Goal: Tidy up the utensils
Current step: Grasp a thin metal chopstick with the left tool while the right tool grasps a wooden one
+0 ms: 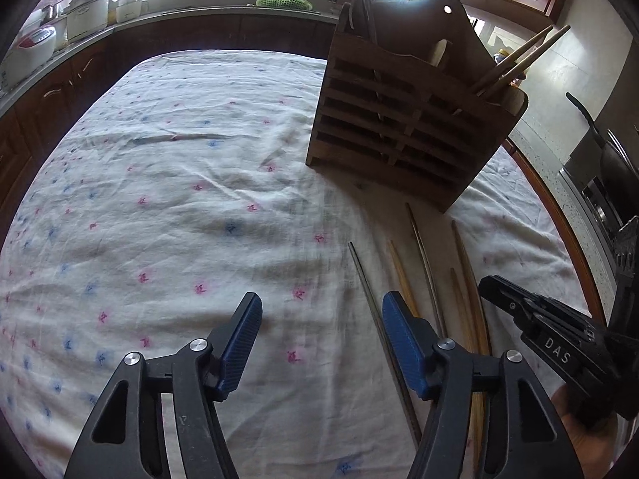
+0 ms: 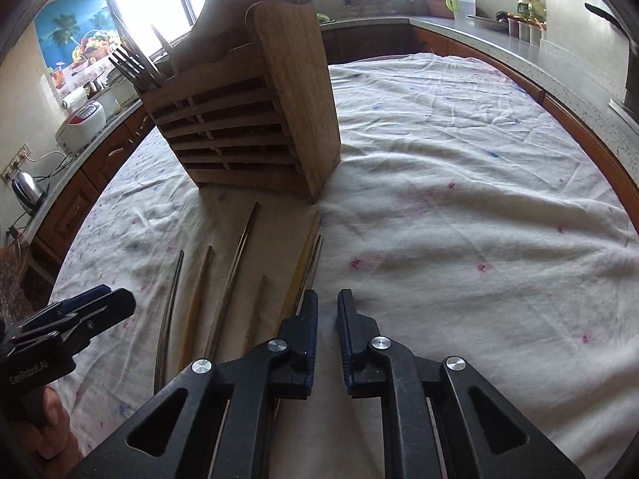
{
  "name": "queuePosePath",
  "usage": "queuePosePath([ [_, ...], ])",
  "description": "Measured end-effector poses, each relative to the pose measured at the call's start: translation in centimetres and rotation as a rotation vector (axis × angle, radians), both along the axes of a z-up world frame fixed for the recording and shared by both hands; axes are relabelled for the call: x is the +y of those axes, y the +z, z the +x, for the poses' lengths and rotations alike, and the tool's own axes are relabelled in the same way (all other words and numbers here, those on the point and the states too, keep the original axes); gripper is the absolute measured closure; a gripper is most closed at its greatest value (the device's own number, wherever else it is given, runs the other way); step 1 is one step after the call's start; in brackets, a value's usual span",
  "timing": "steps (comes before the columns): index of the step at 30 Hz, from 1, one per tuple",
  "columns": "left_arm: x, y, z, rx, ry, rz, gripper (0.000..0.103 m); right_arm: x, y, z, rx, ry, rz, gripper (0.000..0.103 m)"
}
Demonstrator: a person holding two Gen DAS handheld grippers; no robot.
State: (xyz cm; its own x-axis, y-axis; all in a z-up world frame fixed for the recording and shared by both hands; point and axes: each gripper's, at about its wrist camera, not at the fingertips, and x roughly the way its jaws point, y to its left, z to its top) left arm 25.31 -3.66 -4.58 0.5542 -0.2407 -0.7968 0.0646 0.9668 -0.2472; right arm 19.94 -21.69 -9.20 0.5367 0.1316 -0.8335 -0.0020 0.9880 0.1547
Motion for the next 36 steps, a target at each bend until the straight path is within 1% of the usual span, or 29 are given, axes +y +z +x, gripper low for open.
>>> queuePosePath([
  [3,-0.6,-0.4,0.9,0.009,-0.005,0.012,0.045,-0.3,0.1,-0.1,-0.007,-0.004,0.027,0.092],
  [5,-1.1,-0.7,1.5,0.012,-0.013,0.022,0.048,-0.4,0.0,0.0,-0.005,0.001,0.051,0.092],
  [11,-3.2,-1.4,2.0,-0.012,-0.044,0.155,0.051,0.4,0.1,0.5,-0.004,0.02,0.021,0.092],
  [14,-3.7,-1.4,1.7,-0.024,-0.07,0.186,0.056,0.3,0.1,0.5,0.001,0.014,0.047,0.091],
  [15,-3.7,-1.4,1.6,-0.027,-0.078,0.193,0.057,0.4,0.0,0.5,-0.003,0.02,0.039,0.089],
  [17,-3.7,-1.4,1.4,-0.026,-0.092,0.199,0.061,0.9,-0.1,0.7,0.008,0.041,0.032,0.088],
  [18,-3.7,-1.3,1.3,-0.025,-0.099,0.2,0.063,1.3,-0.1,0.8,0.005,0.051,0.01,0.088],
  [20,-3.4,-1.2,1.1,-0.023,-0.12,0.195,0.071,2.0,-0.2,0.9,-0.006,0.073,-0.04,0.088],
  [21,-3.2,-0.9,0.9,-0.019,-0.127,0.184,0.073,2.0,-0.2,0.9,-0.005,0.077,-0.047,0.089],
  [22,-2.8,-0.9,0.8,-0.012,-0.13,0.165,0.075,1.8,-0.2,0.9,-0.001,0.075,-0.048,0.093],
  [25,-1.4,-0.6,0.8,0.017,-0.1,0.098,0.075,0.6,-0.1,0.4,0.012,0.069,-0.019,0.096],
  [27,-1.1,-0.6,1.1,0.032,-0.077,0.083,0.074,-0.1,0.1,0.1,0.019,0.052,0.001,0.096],
  [28,-1.3,-0.6,1.3,0.035,-0.07,0.085,0.074,-0.4,0.1,0.1,0.016,0.045,0.03,0.089],
  [33,-3.3,-0.9,2.2,0.005,-0.074,0.167,0.073,-0.4,-0.2,1.5,0.008,0.017,0.029,0.087],
  [36,-4.0,-1.2,2.3,-0.03,-0.083,0.2,0.078,0.0,-0.4,2.3,-0.007,0.035,0.015,0.087],
])
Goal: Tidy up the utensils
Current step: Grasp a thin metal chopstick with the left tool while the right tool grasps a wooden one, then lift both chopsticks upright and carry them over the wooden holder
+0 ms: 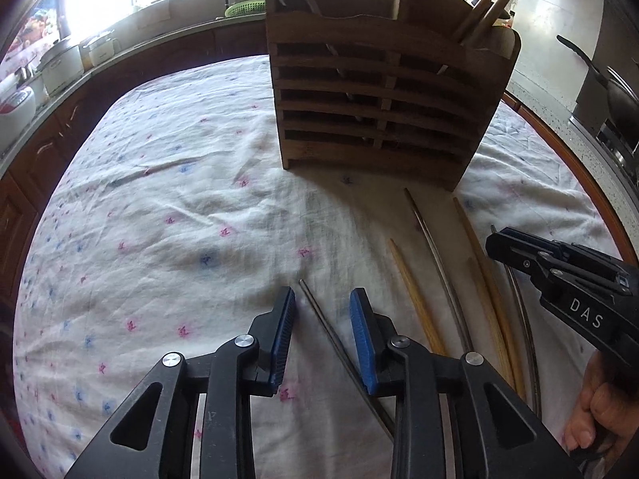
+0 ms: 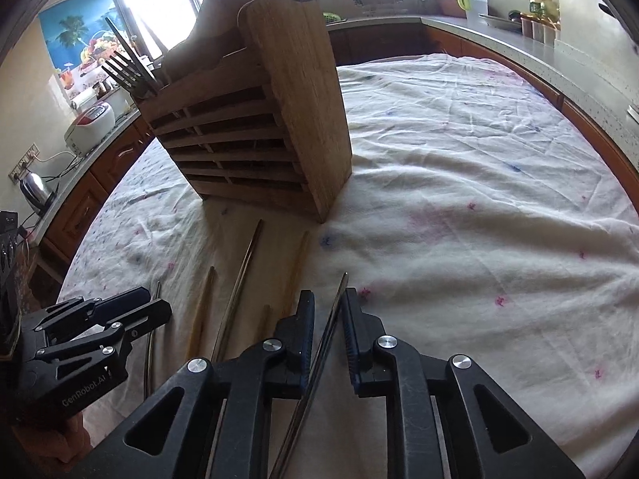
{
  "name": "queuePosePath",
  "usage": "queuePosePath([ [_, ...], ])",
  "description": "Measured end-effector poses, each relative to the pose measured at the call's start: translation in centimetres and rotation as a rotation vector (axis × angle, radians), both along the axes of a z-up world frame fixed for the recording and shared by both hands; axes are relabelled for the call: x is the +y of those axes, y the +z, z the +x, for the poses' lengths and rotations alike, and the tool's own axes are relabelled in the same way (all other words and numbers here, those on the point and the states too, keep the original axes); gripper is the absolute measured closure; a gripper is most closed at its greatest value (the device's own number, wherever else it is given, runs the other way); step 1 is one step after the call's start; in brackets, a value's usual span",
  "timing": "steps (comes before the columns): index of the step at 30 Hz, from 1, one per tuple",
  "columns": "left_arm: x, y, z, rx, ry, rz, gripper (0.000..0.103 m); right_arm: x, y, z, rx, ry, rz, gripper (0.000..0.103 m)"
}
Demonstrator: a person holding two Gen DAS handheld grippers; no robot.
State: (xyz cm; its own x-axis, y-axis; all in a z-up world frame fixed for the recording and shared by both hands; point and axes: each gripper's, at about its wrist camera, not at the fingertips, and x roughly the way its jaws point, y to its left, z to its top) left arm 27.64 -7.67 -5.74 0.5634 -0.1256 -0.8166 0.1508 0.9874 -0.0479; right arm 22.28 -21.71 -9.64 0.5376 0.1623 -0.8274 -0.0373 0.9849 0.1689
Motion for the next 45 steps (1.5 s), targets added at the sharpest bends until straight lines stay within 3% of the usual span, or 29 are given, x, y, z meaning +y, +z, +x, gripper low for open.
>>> queuePosePath([
  [3,0.1,0.1,-0.1,-0.005,-0.002,-0.013,0.094,0.1,0.0,0.1,-0.002,0.005,-0.006,0.087],
  [6,0.8,0.2,0.0,0.01,0.001,-0.058,0.097,0.2,0.0,0.0,-0.002,0.004,-0.028,0.094],
  [12,3.6,1.9,-2.0,-0.005,0.002,-0.193,0.101,-1.4,1.1,-1.5,0.0,-0.034,0.093,0.098],
  [16,5.8,4.8,-4.1,-0.059,-0.007,-0.298,0.101,-1.4,4.2,-3.7,-0.069,-0.026,0.13,0.099],
  [25,9.6,12.7,-10.4,-0.24,-0.051,-0.391,0.101,-1.1,13.8,-7.9,-0.287,0.011,0.153,0.099],
  [34,11.6,16.0,-13.6,-0.322,-0.055,-0.409,0.101,-0.9,19.7,-8.8,-0.431,0.024,0.143,0.099],
  [45,11.2,17.4,-12.3,-0.366,-0.054,-0.39,0.101,-0.9,20.9,-8.1,-0.467,0.017,0.135,0.099],
])
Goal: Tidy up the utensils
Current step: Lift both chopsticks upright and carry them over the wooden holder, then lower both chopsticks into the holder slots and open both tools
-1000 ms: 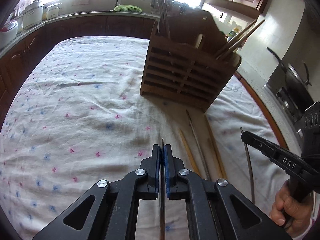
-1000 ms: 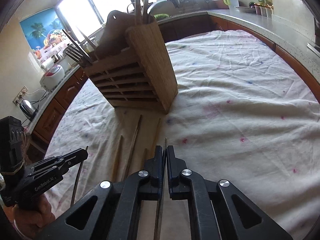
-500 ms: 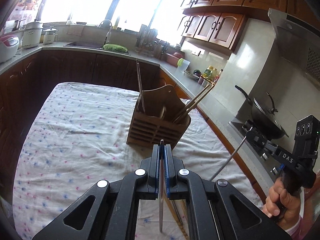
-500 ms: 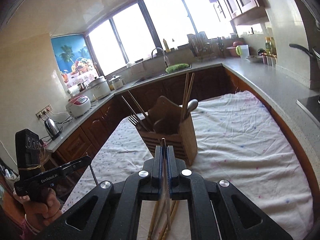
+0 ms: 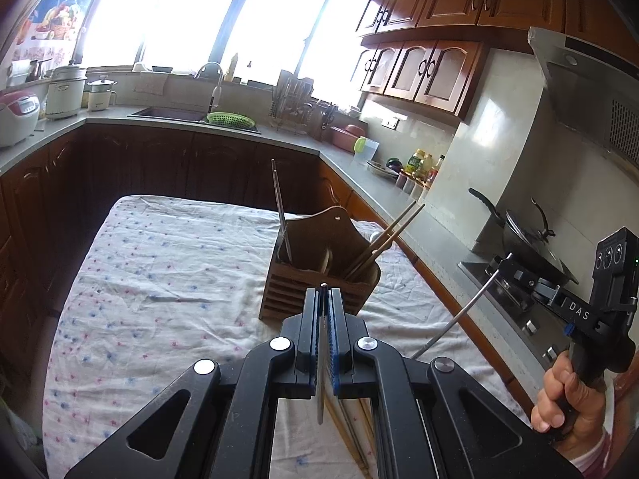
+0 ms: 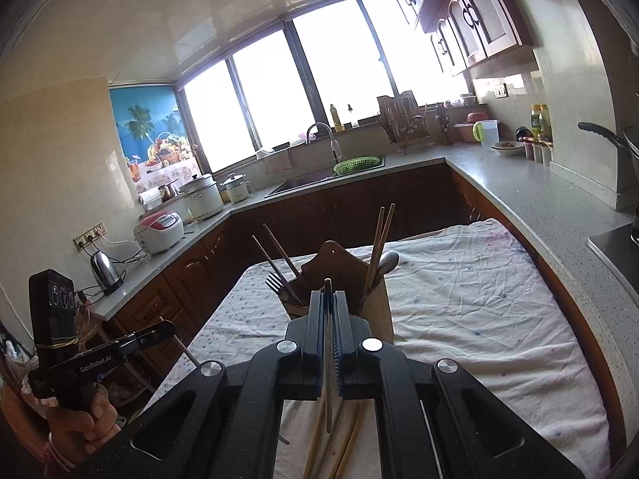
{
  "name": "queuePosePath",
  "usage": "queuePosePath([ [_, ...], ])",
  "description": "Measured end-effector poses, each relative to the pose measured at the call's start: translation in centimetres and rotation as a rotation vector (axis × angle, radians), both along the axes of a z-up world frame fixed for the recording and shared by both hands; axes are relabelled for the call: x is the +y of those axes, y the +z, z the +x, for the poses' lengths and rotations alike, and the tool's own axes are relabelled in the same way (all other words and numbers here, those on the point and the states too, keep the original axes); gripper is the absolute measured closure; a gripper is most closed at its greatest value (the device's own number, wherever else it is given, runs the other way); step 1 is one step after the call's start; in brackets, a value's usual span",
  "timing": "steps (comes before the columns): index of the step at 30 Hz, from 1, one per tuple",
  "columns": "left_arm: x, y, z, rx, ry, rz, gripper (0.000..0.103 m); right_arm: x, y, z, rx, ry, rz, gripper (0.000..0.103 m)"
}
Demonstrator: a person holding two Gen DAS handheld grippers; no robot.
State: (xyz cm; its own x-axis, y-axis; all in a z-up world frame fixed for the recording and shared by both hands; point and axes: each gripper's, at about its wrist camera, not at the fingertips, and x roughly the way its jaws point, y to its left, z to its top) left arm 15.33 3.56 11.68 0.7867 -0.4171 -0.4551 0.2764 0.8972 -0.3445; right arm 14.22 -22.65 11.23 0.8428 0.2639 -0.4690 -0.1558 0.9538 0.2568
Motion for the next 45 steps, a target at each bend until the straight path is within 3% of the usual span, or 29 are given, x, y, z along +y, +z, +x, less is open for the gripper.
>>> queuePosePath([
  [13,0.0,3.5,2.3,-0.116,0.02,0.021,0.101,-0.5,1.5,1.9,-0.049,-0.023,0.004,0.099],
  [24,-1.0,6.7,7.5,-0.241,0.075,0.016,0.101,-0.6,5.0,7.6,-0.137,-0.074,-0.006,0.099],
  [30,-2.1,4.6,12.3,-0.221,0.122,0.014,0.101,-0.2,4.7,10.5,-0.149,-0.096,-0.021,0.099],
  [40,-4.8,-2.3,17.0,-0.102,0.128,0.029,0.101,-0.4,-0.6,12.4,-0.065,-0.111,-0.042,0.099],
  [45,-4.0,-3.4,18.8,-0.05,0.114,0.034,0.101,-0.4,-2.9,12.9,-0.005,-0.105,-0.039,0.099],
])
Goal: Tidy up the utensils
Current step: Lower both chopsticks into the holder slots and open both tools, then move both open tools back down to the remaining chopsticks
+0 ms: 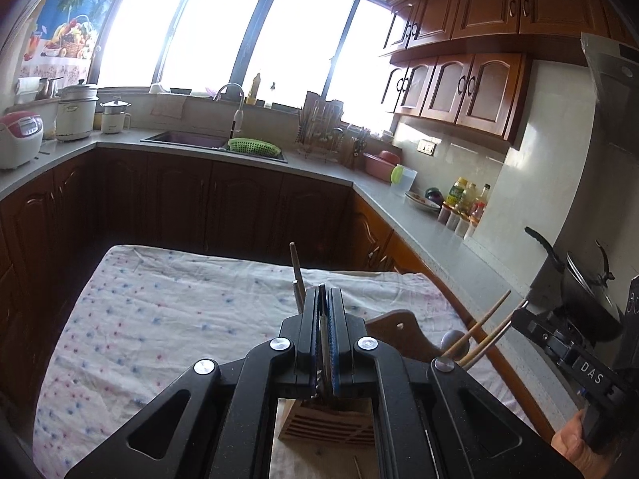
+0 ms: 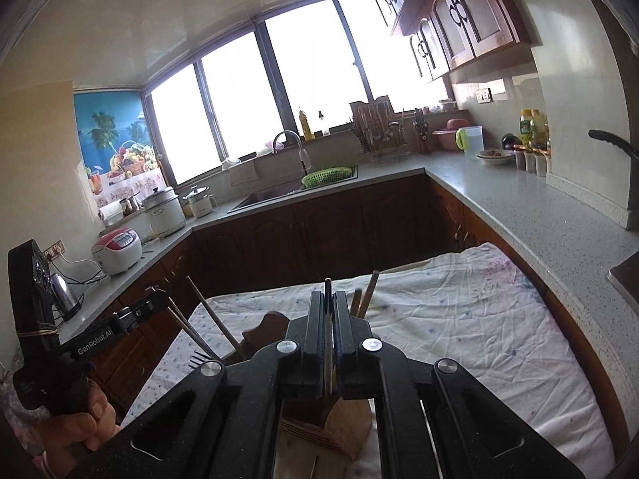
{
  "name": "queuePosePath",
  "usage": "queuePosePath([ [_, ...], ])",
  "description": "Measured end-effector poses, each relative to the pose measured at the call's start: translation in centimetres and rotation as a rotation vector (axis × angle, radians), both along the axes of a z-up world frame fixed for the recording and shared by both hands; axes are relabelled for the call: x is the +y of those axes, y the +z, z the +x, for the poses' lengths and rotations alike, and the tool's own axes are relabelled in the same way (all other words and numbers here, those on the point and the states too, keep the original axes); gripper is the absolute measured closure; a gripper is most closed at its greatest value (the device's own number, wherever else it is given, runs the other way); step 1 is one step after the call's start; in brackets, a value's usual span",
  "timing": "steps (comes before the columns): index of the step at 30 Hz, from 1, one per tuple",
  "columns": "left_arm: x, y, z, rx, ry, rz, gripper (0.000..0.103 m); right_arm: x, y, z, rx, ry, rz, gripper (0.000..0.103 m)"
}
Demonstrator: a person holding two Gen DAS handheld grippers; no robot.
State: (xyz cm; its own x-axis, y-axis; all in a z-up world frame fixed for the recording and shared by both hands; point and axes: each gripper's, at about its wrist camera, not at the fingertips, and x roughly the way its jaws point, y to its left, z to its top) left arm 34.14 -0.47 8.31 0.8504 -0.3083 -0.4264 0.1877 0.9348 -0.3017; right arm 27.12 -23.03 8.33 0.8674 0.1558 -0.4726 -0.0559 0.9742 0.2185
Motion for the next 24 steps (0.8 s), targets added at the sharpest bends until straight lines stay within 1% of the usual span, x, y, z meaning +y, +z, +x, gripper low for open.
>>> queuePosePath([
  [5,0.7,0.1,0.5,0.012,-0.003,-0.006,0.1,-0.1,-1.4,0.3,0.039,-0.001,0.005,0.099],
  [13,0.5,0.6,0.7,0.019,-0.001,-0.006,0.1,-0.4,-1.5,0.5,0.048,-0.007,0.015,0.098],
  [15,0.6,0.7,0.7,0.035,-0.011,-0.022,0.098,-0.5,-1.6,0.6,0.052,-0.01,0.019,0.097],
  [16,0.8,0.7,0.5,0.042,-0.017,-0.032,0.089,-0.6,-1.6,0.6,0.054,-0.007,0.024,0.093],
  [17,1.3,0.6,0.0,0.041,-0.017,-0.043,0.076,-0.6,-1.6,0.5,0.055,-0.009,0.031,0.093],
  [18,1.5,0.9,-0.3,0.028,-0.012,-0.049,0.07,-0.7,-1.6,0.4,0.053,-0.007,0.04,0.092],
  [19,1.7,1.1,-0.8,0.016,-0.005,-0.05,0.062,-0.8,-1.5,0.2,0.052,-0.008,0.047,0.086],
  [20,1.9,1.2,-1.3,0.006,0.0,-0.051,0.056,-0.9,-1.4,0.0,0.047,-0.007,0.056,0.08],
  [21,2.2,1.3,-1.9,-0.002,0.004,-0.054,0.053,-1.0,-1.2,-0.2,0.04,-0.008,0.063,0.069],
  [22,2.5,1.5,-2.4,-0.01,0.01,-0.06,0.044,-1.2,-1.0,-0.6,0.03,-0.009,0.07,0.058],
  [23,2.8,1.7,-3.1,-0.016,0.02,-0.065,0.034,-1.3,-0.8,-0.9,0.019,-0.01,0.077,0.053],
  [24,3.1,1.7,-3.8,-0.025,0.032,-0.069,0.028,-1.4,-0.5,-1.4,0.008,-0.015,0.081,0.044],
])
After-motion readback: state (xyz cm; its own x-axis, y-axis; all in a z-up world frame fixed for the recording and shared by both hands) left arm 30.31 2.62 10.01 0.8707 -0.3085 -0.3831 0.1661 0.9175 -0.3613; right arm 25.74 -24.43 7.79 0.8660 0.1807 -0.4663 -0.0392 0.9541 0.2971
